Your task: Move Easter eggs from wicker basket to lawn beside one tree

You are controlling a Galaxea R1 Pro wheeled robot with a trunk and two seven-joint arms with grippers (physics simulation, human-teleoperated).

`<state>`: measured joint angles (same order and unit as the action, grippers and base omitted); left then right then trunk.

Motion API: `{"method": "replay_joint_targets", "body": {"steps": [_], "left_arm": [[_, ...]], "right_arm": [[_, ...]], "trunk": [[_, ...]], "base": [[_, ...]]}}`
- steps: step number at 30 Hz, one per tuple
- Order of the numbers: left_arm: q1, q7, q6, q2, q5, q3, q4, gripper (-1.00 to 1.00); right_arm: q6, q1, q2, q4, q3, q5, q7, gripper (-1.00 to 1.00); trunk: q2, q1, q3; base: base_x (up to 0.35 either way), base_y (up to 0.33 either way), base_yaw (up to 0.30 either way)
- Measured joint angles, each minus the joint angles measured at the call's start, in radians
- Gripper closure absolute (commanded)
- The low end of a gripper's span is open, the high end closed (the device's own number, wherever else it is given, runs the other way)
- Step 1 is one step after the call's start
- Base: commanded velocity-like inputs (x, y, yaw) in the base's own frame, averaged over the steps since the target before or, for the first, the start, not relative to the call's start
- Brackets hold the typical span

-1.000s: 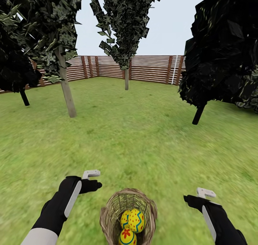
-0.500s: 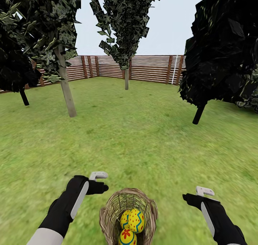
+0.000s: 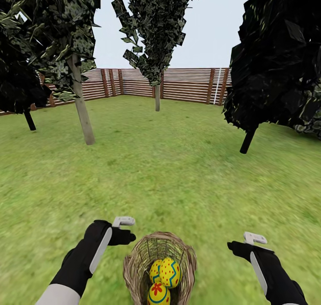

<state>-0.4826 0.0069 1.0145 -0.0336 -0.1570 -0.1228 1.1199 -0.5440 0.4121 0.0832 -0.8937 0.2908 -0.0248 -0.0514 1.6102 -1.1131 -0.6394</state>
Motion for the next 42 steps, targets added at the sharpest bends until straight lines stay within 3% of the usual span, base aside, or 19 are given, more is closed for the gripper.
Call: {"method": "replay_joint_targets", "body": {"steps": [8, 15, 25, 42], "left_arm": [[-0.02, 0.001, -0.005, -0.032, 0.004, -0.001, -0.126, -1.0], [-0.062, 0.001, -0.016, -0.037, 0.0, 0.001, -0.25, -1.0], [-0.068, 0.002, -0.079, -0.035, 0.005, 0.005, -0.267, -1.0], [-0.068, 0.002, -0.083, -0.036, 0.003, 0.006, -0.257, -1.0]], "right_arm": [[0.0, 0.0, 0.0, 0.014, -0.002, 0.0, -0.001, -1.0], [0.004, 0.0, 0.0, 0.015, -0.001, -0.001, -0.006, -1.0], [0.006, 0.0, 0.005, 0.011, 0.0, -0.003, -0.007, -1.0], [0.006, 0.0, 0.004, 0.013, 0.0, -0.001, -0.006, -1.0]], "trunk": [[0.056, -0.031, -0.025], [0.105, -0.058, -0.047], [0.175, -0.096, -0.078], [0.294, -0.161, -0.132]], "base": [[0.0, 0.0, 0.0], [0.0, 0.0, 0.0], [0.0, 0.0, 0.0], [0.0, 0.0, 0.0]]}}
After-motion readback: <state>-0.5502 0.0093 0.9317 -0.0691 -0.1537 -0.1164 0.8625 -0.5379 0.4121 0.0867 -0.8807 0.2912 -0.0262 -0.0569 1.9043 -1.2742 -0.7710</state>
